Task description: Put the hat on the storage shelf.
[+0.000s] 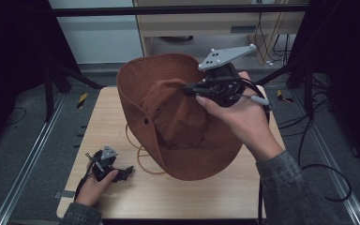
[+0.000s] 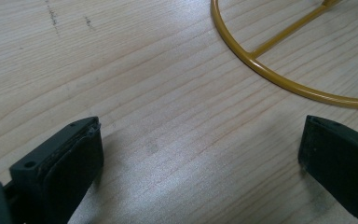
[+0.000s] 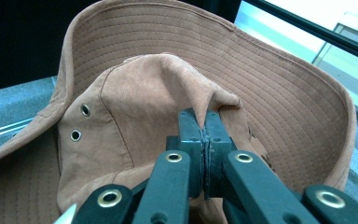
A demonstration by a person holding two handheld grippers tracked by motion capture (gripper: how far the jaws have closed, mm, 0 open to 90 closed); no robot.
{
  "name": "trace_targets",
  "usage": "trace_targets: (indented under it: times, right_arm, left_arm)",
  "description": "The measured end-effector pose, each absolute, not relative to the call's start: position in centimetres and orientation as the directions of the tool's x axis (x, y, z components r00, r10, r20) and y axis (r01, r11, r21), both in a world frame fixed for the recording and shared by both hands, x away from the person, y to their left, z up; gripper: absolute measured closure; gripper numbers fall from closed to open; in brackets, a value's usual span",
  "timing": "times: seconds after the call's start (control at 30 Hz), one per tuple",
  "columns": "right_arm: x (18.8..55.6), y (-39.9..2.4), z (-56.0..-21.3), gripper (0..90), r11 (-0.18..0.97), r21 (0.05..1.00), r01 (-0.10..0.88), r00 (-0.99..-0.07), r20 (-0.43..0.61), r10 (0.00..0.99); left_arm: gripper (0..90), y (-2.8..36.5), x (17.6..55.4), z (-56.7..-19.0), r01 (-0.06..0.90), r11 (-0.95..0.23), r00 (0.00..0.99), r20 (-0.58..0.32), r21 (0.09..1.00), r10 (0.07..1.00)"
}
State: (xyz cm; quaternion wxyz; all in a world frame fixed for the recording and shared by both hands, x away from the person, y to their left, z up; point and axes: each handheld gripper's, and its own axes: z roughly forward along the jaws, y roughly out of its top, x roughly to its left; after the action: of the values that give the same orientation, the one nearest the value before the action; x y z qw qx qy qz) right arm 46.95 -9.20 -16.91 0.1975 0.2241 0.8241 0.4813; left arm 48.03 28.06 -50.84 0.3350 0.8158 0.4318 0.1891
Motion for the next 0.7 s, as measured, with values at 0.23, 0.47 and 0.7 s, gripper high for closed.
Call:
trace_targets:
  times: [0.23,0.47,0.7]
  right_arm:
    - [47.2,-7.8,-17.1,89.2,0.445,0.879,0.172,-0.831,-0.113,0.544]
    - [47.7,-6.8,-17.3,89.2,0.443,0.879,0.175,-0.837,-0.105,0.537]
    - [48.2,-5.8,-17.5,89.2,0.442,0.879,0.18,-0.838,-0.098,0.536]
  left_arm:
    - [0.0,28.0,48.0,-50.8,0.578,-0.401,0.555,0.018,0.711,0.832]
    - [0.0,28.0,48.0,-50.9,0.579,-0.4,0.555,0.016,0.711,0.831]
    - [0.0,28.0,48.0,-50.9,0.579,-0.4,0.555,0.016,0.711,0.832]
